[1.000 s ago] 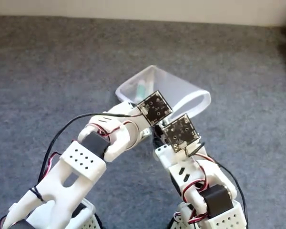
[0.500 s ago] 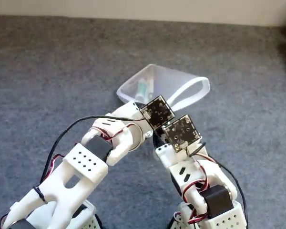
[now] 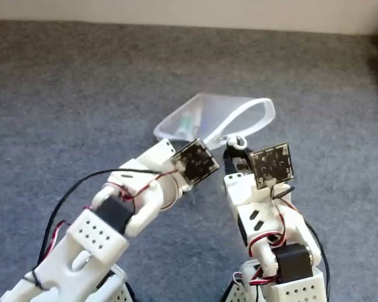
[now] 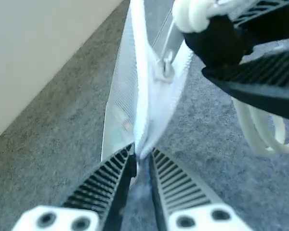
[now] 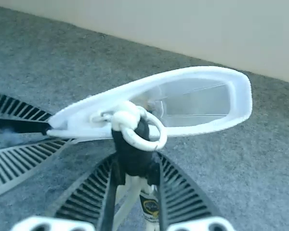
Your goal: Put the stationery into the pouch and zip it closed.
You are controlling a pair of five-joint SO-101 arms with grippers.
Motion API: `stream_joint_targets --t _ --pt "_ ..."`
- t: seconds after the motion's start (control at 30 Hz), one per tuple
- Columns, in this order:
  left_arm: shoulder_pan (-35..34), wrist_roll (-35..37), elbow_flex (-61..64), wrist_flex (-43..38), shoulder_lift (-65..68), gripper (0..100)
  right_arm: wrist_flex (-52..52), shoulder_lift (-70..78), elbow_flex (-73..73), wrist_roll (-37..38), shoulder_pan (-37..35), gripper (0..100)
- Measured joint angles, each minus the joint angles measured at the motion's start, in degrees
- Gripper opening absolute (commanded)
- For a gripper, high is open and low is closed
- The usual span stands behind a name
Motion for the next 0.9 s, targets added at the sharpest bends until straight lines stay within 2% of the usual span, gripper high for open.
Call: stream_joint_targets --t 0.13,0.43,0.67,0.9 --pt "0.0 0.0 2.3 0.0 -4.3 1 -1.4 0.0 0.0 -0.2 0.4 0.5" --pt "0.6 -1.9 5.2 0.0 -9.1 1 -6.7 0.1 0.0 -4.5 8.2 0.5" --pt "0.6 -2.2 5.4 0.0 -9.5 1 -7.0 0.1 0.0 -5.0 9.2 0.5" --pt "0.6 -0.8 5.4 0.0 -9.5 16 -6.6 0.1 0.0 -5.1 6.6 0.5"
